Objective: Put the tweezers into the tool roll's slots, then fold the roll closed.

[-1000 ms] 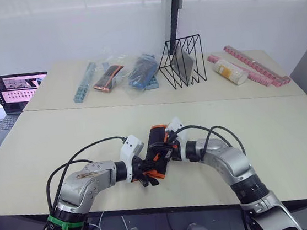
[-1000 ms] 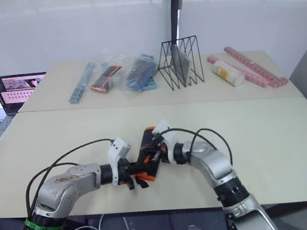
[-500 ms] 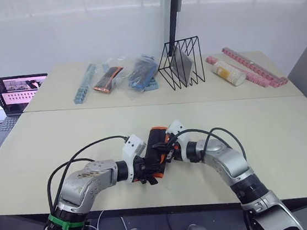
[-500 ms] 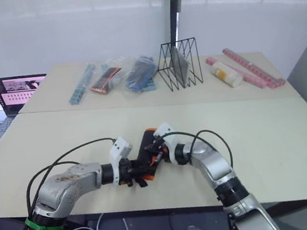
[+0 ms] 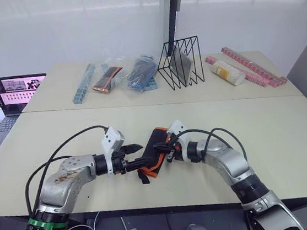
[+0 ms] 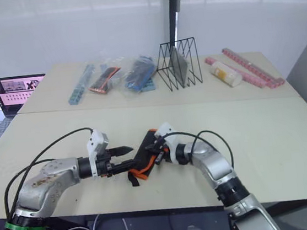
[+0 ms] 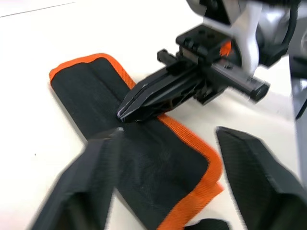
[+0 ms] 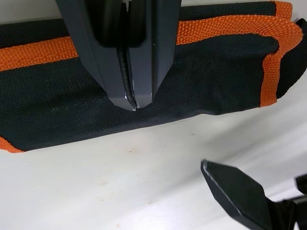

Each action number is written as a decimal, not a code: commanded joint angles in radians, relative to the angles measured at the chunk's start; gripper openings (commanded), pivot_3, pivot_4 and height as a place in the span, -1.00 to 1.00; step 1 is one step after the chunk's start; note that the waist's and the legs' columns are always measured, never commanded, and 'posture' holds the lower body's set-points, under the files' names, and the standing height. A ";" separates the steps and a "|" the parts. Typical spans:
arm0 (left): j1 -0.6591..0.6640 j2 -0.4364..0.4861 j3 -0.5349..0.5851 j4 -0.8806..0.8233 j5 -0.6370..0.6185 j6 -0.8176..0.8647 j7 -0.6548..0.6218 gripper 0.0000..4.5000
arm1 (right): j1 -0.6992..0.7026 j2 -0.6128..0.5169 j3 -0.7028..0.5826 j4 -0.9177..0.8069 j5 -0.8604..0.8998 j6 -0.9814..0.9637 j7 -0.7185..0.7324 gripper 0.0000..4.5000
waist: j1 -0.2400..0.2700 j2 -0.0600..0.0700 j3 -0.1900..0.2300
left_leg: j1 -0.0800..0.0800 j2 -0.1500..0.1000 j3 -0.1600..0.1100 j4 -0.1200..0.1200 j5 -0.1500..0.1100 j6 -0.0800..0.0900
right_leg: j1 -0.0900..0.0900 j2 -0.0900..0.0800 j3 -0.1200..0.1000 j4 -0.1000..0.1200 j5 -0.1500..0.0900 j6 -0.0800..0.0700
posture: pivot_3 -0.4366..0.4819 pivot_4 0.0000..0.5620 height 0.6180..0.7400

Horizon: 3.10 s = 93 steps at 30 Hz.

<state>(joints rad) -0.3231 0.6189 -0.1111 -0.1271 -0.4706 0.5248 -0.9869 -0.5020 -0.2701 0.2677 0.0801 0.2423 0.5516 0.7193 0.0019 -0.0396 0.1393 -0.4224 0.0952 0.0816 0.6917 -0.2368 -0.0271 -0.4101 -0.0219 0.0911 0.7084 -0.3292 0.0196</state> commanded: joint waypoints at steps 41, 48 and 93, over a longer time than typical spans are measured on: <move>-0.064 -0.076 -0.175 0.370 0.272 -0.362 -0.221 -0.99 | 0.016 0.010 -0.060 0.227 -0.063 -0.061 -0.068 -1.00 | -0.019 0.009 -0.007 | 0.021 0.001 -0.001 -0.002 -0.001 0.003 | 0.022 0.002 0.000 -0.006 -0.002 0.001 | -0.05 -0.47 0.12; -0.051 -0.069 -0.169 0.358 0.274 -0.364 -0.222 -0.99 | -0.100 0.037 -0.095 0.382 -0.075 -0.129 -0.115 -1.00 | -0.019 0.009 -0.007 | 0.020 0.001 0.000 -0.003 -0.001 0.003 | 0.020 0.002 0.002 -0.006 -0.002 0.000 | -0.05 -0.47 0.12; 0.599 0.225 0.855 0.078 -0.016 -0.212 -0.026 1.00 | 0.429 -0.477 -0.643 0.001 0.147 -0.316 0.192 1.00 | -0.015 0.003 0.004 | -0.007 -0.004 0.003 -0.012 -0.001 0.006 | -0.010 -0.005 0.003 -0.012 -0.002 0.002 | -0.05 -0.47 0.12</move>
<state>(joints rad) 0.2745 0.8418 0.7054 -0.0463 -0.4914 0.3422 -1.0133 -0.0786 -0.7298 -0.3343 0.0699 0.3783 0.2662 0.9065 -0.0128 -0.0361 0.1437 -0.4295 0.0911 0.0850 0.6800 -0.2375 -0.0208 -0.4198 -0.0269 0.0942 0.6966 -0.3308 0.0216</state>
